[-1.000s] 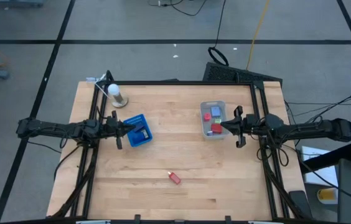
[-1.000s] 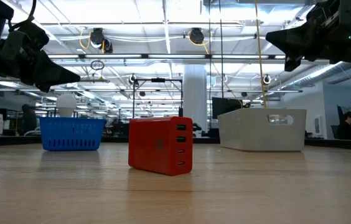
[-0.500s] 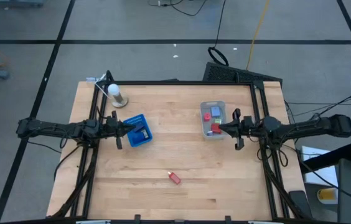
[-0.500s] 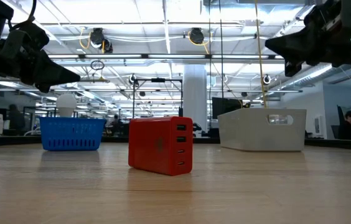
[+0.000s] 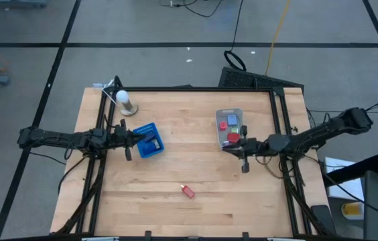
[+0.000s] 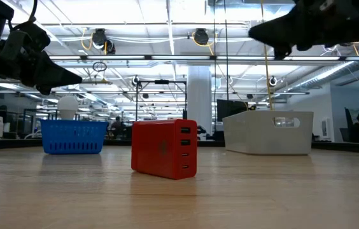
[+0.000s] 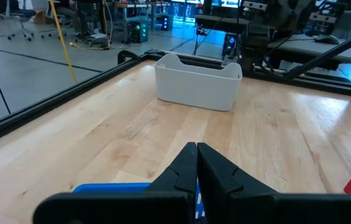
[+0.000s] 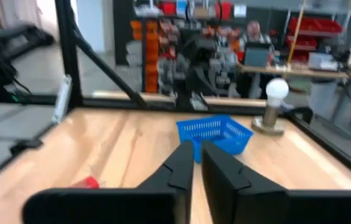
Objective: Pick & Place Office items
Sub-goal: Put the red charger adapter into the grey bin
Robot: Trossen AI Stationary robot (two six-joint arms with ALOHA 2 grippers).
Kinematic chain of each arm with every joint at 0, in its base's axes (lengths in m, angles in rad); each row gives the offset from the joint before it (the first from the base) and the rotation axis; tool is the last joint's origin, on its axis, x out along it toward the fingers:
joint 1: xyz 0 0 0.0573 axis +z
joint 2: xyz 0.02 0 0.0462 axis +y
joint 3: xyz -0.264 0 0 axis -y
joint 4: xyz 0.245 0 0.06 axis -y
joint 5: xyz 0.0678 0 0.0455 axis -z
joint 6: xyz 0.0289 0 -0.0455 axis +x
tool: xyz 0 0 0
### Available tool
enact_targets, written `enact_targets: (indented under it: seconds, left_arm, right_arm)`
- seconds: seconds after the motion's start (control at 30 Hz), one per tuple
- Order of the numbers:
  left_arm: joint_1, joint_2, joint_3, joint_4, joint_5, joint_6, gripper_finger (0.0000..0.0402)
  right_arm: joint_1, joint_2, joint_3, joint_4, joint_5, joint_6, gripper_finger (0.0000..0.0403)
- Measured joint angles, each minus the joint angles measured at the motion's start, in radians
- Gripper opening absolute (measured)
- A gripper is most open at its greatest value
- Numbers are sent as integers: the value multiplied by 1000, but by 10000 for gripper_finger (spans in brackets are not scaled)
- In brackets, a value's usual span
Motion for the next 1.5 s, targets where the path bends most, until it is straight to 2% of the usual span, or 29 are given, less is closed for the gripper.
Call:
enact_targets:
  seconds: [0.17,0.47,0.6,0.67,0.83,1.03,1.23,1.5]
  left_arm:
    - [0,0,0,0,0,0,10]
    - [0,0,0,-5,0,-12,10]
    - [0,0,0,-5,0,-13,10]
    - [0,0,0,-5,0,-15,10]
    - [0,0,0,-5,0,-20,10]
    - [0,0,0,-3,14,-23,10]
    - [0,0,1,-6,19,-23,10]
    - [0,0,1,-7,20,-21,10]
  right_arm:
    - [27,146,101,-1,57,0,90]
    - [65,368,294,-86,55,-10,226]
    - [72,447,375,-122,54,-16,268]
    - [71,488,409,-130,19,-16,283]
    - [68,606,481,-133,-128,-11,299]
    - [71,750,584,-125,-164,1,299]
    - [72,857,701,-142,-332,-9,299]
    - [73,949,791,-253,-422,-37,299]
